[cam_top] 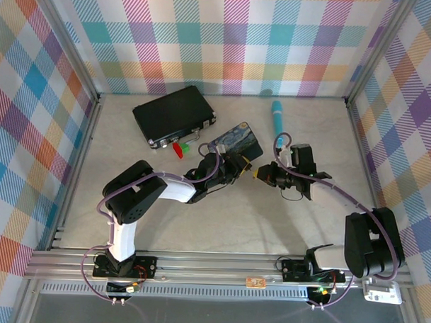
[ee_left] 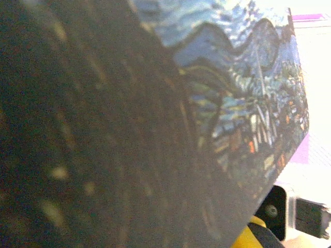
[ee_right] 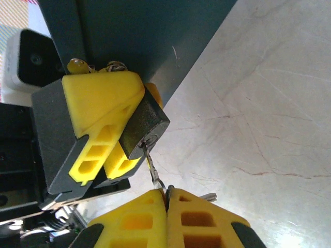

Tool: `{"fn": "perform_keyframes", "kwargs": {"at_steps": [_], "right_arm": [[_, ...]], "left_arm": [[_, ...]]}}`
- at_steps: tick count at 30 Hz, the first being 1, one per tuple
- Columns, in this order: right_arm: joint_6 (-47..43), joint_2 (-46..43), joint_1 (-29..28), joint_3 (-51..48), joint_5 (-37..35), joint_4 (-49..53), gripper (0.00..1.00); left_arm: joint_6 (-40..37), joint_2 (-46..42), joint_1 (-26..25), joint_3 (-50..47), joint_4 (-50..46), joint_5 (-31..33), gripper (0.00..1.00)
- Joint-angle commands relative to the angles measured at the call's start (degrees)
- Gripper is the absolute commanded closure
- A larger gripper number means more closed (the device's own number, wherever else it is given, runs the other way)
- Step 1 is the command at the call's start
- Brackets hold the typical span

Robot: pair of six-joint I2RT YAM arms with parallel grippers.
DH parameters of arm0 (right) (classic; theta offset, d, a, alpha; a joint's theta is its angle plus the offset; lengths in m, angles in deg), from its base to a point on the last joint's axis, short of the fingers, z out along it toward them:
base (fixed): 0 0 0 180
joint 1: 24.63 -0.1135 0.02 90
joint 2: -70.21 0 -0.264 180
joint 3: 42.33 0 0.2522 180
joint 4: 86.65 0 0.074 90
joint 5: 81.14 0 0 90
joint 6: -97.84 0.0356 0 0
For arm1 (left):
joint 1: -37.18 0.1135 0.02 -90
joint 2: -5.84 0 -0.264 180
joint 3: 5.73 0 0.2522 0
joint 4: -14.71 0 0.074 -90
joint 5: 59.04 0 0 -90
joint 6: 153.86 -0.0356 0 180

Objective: Unlock the padlock with the key

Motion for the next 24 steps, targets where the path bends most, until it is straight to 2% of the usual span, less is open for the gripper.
{"fn": "perform_keyframes", "kwargs": {"at_steps": [1,10,18,21,24], "right_arm": [[10.7,1.9,1.0,-1.5,3.2,-15.0,1.00],[25.8,6.9,4.9,-4.8,12.5,-30.4,1.00],[26.9,10.0,5.9,-4.4,14.3,-32.6,1.00],[29.1,9.8,5.8,-6.3,14.3,-35.6,1.00],[29.3,7.0,5.7,-9.2,13.6,-34.9,1.00]], "left_arm": [[-1.1,0.1,-3.7,-0.1,7.3,-9.3,1.00],[-2.1,-0.2,-3.7,-0.6,7.0,-10.7,1.00],[-1.6,-0.2,-4.1,-2.7,9.4,-13.5,1.00],[-1.4,-0.1,-4.1,-3.3,9.5,-11.8,1.00],[-1.1,-0.4,-4.0,-3.9,8.4,-6.9,1.00]]}}
